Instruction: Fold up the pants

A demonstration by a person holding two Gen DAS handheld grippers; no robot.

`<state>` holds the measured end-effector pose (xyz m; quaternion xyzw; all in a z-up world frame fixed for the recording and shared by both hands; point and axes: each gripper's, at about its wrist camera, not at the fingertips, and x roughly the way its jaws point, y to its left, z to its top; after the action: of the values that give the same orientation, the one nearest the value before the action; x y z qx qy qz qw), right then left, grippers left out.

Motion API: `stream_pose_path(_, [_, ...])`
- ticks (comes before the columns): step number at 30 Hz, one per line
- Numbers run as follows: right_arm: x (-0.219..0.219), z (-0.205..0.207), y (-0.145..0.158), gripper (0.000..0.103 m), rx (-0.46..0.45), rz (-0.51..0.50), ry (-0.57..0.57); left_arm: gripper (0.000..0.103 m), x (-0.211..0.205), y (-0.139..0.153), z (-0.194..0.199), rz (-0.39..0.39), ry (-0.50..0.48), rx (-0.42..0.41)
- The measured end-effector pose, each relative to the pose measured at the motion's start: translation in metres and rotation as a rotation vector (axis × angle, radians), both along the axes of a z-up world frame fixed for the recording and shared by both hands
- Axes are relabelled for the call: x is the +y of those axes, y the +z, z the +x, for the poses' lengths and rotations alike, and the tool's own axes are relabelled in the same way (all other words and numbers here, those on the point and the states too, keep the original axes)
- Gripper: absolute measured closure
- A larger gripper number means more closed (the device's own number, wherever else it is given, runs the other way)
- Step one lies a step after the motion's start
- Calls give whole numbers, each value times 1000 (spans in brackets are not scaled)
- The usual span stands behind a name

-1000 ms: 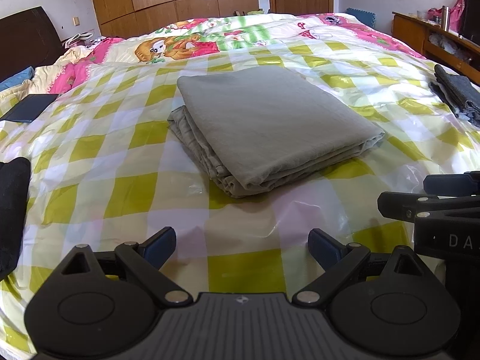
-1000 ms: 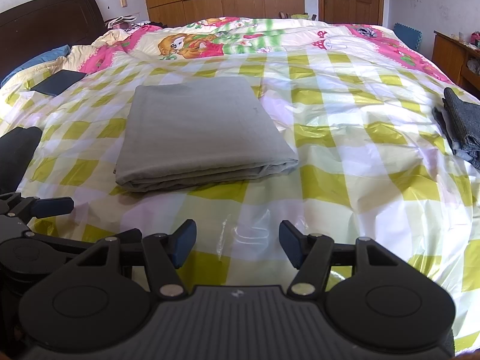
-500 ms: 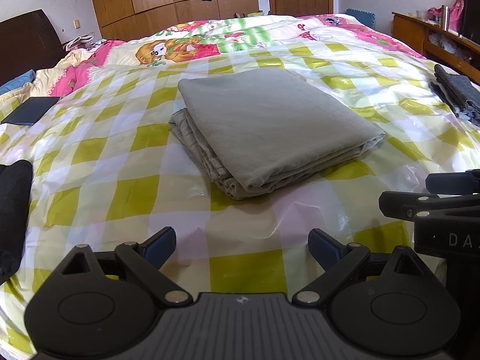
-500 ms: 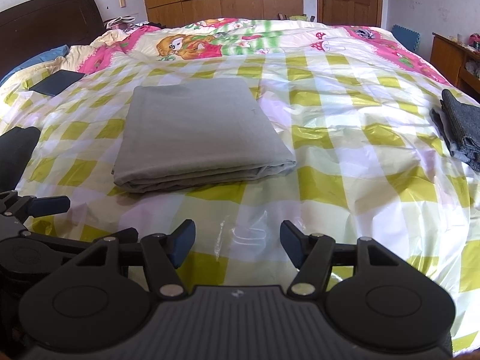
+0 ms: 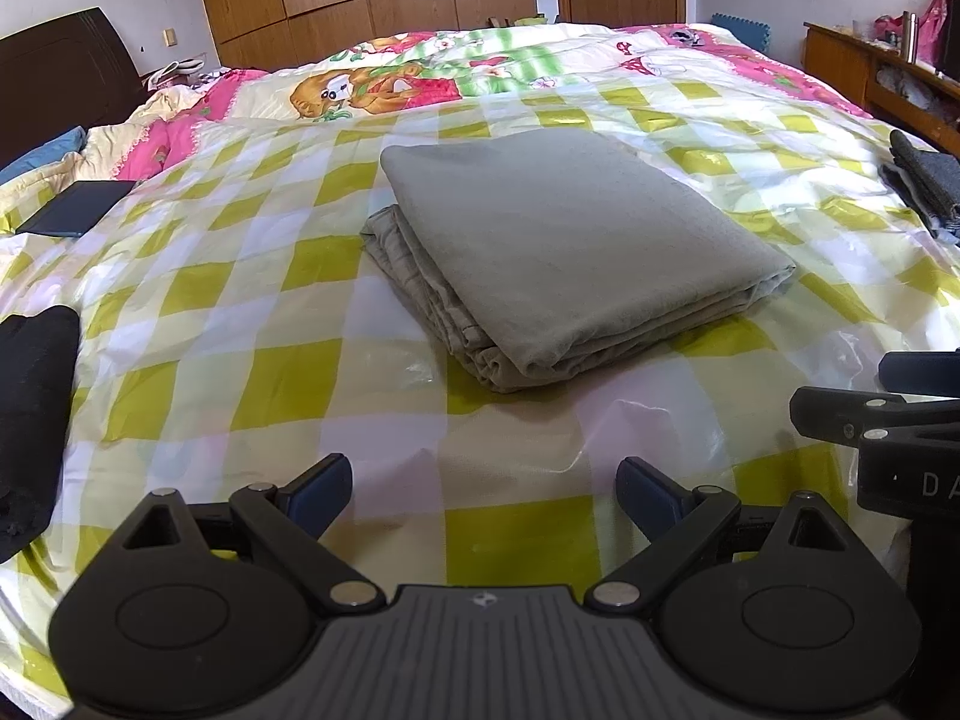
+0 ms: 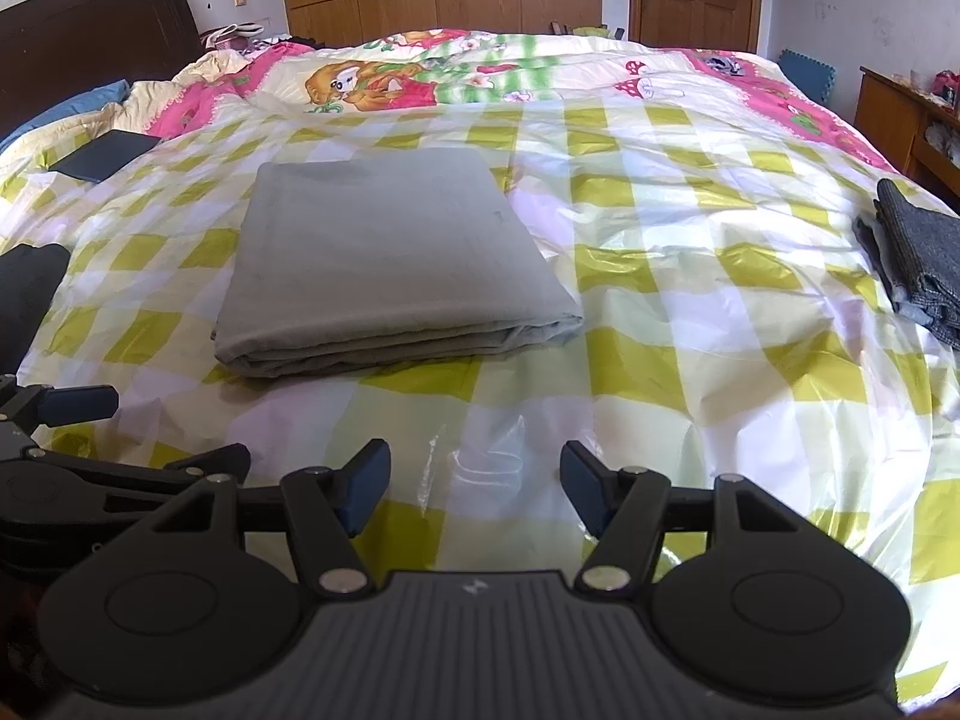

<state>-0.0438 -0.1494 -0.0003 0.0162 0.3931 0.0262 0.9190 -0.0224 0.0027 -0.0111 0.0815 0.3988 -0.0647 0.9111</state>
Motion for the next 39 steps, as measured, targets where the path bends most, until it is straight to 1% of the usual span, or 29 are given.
stream_pose_path(39, [0,1,-1,38,4,-9,1,0,1,0,-1,8,2,-5])
